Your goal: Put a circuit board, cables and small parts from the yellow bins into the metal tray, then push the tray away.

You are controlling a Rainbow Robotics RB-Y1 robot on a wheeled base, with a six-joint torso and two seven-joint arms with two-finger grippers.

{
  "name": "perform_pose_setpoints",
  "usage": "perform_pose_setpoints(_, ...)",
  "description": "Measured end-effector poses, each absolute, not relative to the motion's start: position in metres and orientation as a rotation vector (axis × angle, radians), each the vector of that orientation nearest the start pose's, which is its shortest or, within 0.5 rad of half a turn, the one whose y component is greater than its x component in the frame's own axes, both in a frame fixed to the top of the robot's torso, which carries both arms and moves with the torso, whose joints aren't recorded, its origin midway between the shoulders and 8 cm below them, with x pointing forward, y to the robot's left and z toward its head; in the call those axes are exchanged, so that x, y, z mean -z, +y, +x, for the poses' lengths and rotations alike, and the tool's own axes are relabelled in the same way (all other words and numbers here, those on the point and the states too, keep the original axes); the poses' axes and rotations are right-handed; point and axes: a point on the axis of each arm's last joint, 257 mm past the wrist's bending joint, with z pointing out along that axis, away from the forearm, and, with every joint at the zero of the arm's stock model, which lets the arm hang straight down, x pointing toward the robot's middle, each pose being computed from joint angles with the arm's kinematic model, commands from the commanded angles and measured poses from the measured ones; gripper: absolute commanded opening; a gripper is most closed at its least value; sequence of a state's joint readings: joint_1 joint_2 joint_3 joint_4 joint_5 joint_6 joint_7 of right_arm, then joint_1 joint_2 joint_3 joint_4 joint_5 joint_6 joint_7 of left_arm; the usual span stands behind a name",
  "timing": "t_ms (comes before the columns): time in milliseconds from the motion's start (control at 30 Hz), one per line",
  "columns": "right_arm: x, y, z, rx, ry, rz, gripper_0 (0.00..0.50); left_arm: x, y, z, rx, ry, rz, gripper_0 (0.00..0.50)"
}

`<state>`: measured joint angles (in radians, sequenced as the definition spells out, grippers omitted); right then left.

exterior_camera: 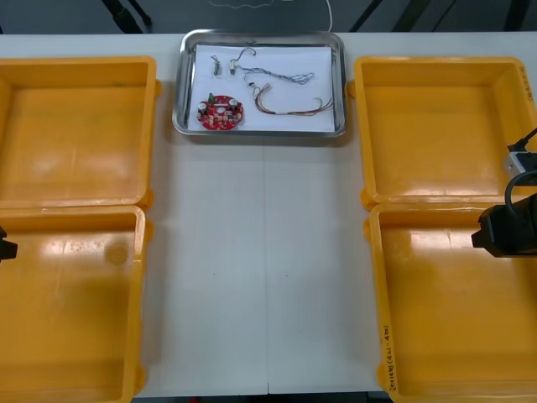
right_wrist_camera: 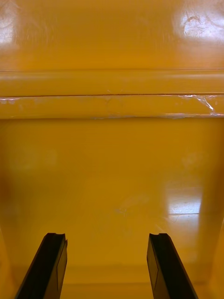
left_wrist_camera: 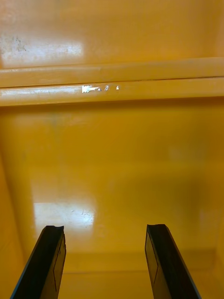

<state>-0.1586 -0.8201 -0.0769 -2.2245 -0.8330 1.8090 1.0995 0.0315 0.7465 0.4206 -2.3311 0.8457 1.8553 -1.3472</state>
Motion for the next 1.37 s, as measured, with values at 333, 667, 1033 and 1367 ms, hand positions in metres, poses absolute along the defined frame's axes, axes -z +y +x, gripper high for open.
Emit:
perform_pose_setpoints(333, 0.2009, -0.322, 0.3723, -0.014, 2.725, -0.011, 0.5, 0.1751, 0.3866, 0.3386, -0.059, 2.638, 0.015, 0.5)
perform_pose_setpoints(667, 0.2009, -0.322, 0.3723, -0.014, 2.725, -0.011, 0.5, 0.1751, 0.3866, 0.3386, -0.059, 2.638, 0.015, 0.5)
perform_pose_setpoints(1033, 0.2009, -0.322, 0.3723, -0.014, 2.725, -0.011, 0.5, 0.1751, 0.3866, 0.3386, -0.059, 2.638, 0.015, 0.5)
perform_pose_setpoints(1367, 0.2009, -0.322, 0.3723, -0.014, 2.725, -0.011, 0.5, 0.1751, 0.3866, 0.3386, -0.059, 2.638, 0.015, 0.5)
